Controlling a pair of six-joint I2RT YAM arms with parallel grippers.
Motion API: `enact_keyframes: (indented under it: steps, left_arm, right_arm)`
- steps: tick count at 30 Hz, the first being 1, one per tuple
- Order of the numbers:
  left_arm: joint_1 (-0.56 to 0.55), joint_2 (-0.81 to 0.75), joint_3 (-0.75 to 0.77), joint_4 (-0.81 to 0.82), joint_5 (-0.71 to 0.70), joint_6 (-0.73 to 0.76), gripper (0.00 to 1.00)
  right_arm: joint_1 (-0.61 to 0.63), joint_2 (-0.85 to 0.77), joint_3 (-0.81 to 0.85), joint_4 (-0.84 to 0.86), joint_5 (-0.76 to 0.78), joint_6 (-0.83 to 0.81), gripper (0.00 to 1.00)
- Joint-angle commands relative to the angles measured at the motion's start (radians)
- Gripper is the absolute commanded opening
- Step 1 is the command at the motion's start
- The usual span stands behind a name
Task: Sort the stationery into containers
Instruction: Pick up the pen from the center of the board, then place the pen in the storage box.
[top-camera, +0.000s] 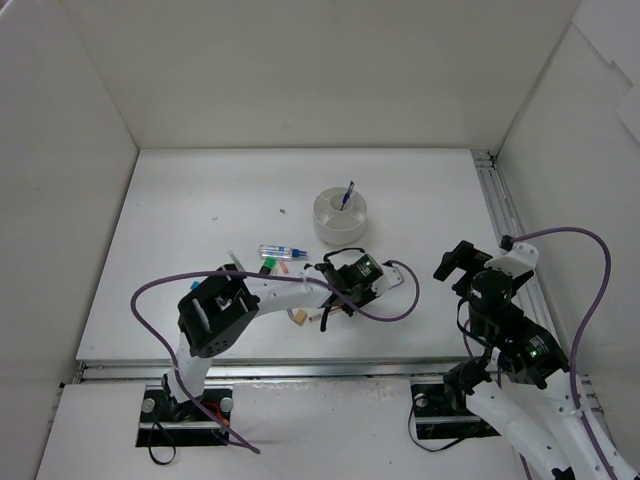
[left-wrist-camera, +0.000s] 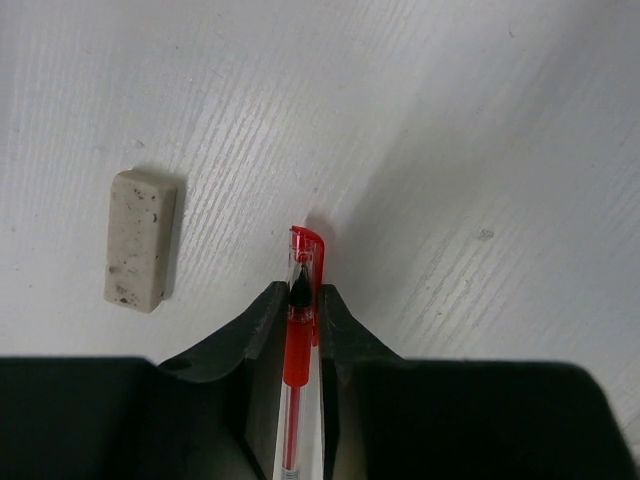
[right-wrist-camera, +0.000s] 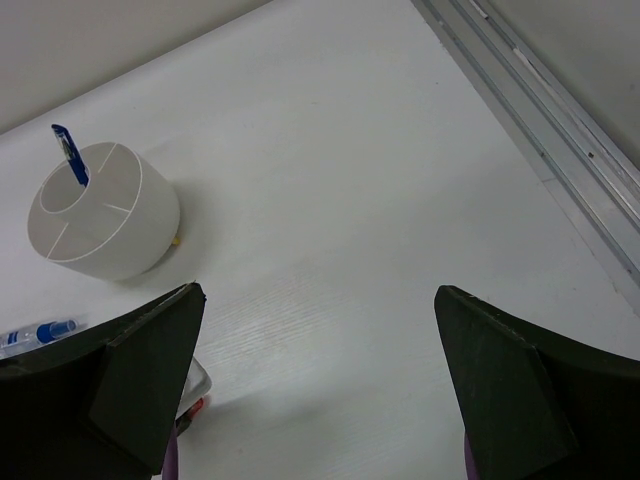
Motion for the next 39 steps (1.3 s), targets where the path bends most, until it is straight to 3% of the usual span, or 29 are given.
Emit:
enact_keyframes:
  steps: [1,10,16,21,27,32,39]
  left_arm:
    - [-0.007,-0.133,0.029,-0.004,0.013,0.019,0.00]
    - [0.003,-0.352,-0.067,0.145,-0.023,0.041,0.00]
    - [0.087,-0.398,-0.032,0.282,-0.262,0.044,0.00]
    - [0.194,-0.421,0.008,0.468,-0.286,0.059,0.00]
    - [0.315,-0.423,0.023,0.679,-0.162,0.004,0.00]
    - [0.420,-0.379,0.041,0.815,0.019,-0.105,0.00]
    - [0.460,-0.258,0.075,1.077,0.133,-0.203,0.00]
  right_arm:
    - [-0.007,0.003,-0.001,0.028,0.048,0.011,0.98]
    - [-0.006,0.002,-0.001,0.028,0.056,0.008,0.98]
    - [-0.009,-0.008,0.001,0.028,0.069,0.007,0.98]
    - [-0.007,0.028,0.031,0.030,0.101,-0.005,0.98]
    - [-0.009,0.080,0.061,0.030,0.144,-0.019,0.98]
    - [-0.010,0.117,0.077,0.030,0.177,-0.019,0.98]
    - [-0.006,0.167,0.113,0.030,0.180,-0.038,0.98]
